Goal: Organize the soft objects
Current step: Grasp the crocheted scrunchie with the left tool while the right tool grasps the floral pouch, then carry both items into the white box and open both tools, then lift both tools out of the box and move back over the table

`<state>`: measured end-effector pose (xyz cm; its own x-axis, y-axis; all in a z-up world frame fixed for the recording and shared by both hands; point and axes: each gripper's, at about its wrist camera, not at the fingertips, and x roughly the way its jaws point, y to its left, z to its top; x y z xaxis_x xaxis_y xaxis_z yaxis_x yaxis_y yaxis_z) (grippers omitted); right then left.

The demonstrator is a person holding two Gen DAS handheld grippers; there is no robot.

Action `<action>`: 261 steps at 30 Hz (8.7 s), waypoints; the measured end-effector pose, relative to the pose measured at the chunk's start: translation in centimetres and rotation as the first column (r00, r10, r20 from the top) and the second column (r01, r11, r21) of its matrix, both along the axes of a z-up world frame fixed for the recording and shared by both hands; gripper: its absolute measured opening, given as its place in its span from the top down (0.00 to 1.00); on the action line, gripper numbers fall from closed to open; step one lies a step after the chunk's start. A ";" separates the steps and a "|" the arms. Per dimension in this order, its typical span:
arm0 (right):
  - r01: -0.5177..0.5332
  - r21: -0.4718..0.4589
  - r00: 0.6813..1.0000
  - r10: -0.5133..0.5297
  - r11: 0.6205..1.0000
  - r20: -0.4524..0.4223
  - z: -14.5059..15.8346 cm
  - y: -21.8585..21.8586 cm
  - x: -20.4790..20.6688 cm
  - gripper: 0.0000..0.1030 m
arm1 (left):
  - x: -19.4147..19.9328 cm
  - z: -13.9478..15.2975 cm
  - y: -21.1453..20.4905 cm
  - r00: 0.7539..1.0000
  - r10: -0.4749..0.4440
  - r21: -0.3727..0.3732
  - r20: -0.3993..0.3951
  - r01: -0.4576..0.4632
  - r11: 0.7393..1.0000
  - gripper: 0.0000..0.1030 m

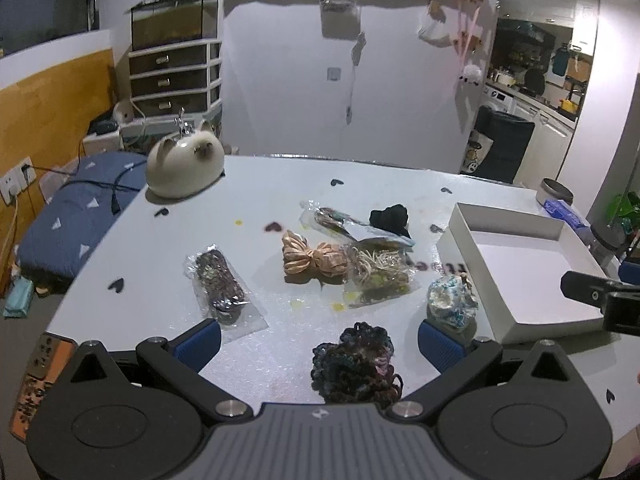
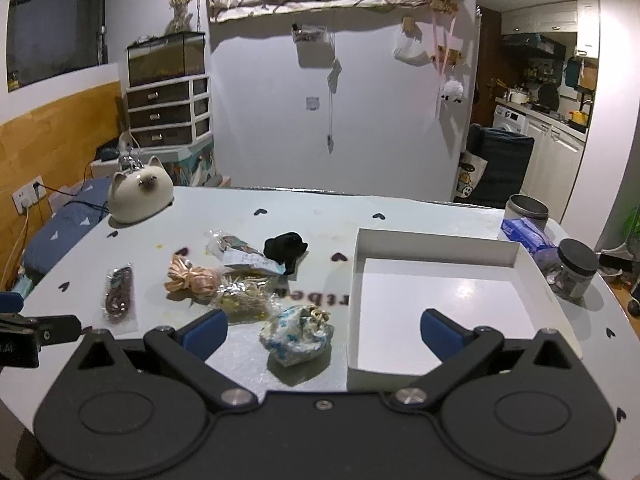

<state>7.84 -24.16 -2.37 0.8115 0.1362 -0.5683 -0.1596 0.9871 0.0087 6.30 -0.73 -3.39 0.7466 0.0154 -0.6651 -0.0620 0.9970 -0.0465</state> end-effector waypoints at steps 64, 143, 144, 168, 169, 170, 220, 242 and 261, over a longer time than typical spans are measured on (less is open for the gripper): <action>-0.400 0.045 0.855 0.390 0.915 -0.342 -9.3 3.7 10.4 0.58 | 4.9 -7.5 -0.5 0.966 0.058 -0.174 -0.252 -0.104 0.979 0.52; 0.016 0.117 0.918 0.032 0.993 -0.396 -9.8 -30.3 14.2 0.49 | 22.0 -11.3 -36.1 0.811 -0.439 -0.344 -0.388 0.314 0.885 0.28; 0.012 0.121 0.919 0.037 0.993 -0.392 -9.5 -30.3 14.0 0.49 | 21.9 -11.2 -36.0 0.814 -0.439 -0.351 -0.381 0.312 0.883 0.27; 0.055 0.150 0.932 0.003 0.987 -0.361 -8.7 -30.6 12.4 0.68 | 18.1 -5.7 -33.2 0.907 -0.367 -0.271 -0.208 0.307 0.912 0.34; 0.062 0.152 0.938 -0.005 0.986 -0.347 -8.2 -30.8 12.0 0.68 | 17.9 -5.5 -33.2 0.909 -0.366 -0.265 -0.201 0.309 0.913 0.33; 0.071 0.154 0.943 -0.017 0.986 -0.331 -7.7 -31.0 11.6 0.66 | 17.5 -5.2 -33.2 0.911 -0.364 -0.257 -0.194 0.311 0.915 0.33; 0.172 0.107 0.985 -0.168 0.979 -0.046 -0.9 -19.0 4.8 0.00 | 9.7 0.7 -15.5 0.988 -0.148 -0.103 0.044 0.152 0.983 0.00; 0.128 0.102 0.991 -0.124 0.986 -0.051 -1.3 -2.2 8.8 0.00 | 12.8 -0.3 1.6 0.998 -0.064 -0.095 0.025 0.066 0.993 0.00; 0.014 0.060 0.977 -0.001 0.998 -0.214 -4.7 5.4 15.4 0.21 | 19.9 -5.5 5.5 0.957 -0.274 -0.103 -0.093 0.264 0.959 0.00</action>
<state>23.28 -18.77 -7.06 0.6733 0.1697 -0.7196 -0.1399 0.9850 0.1014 26.19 4.73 -8.91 0.6408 -0.2391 -0.7295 0.1988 0.9695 -0.1432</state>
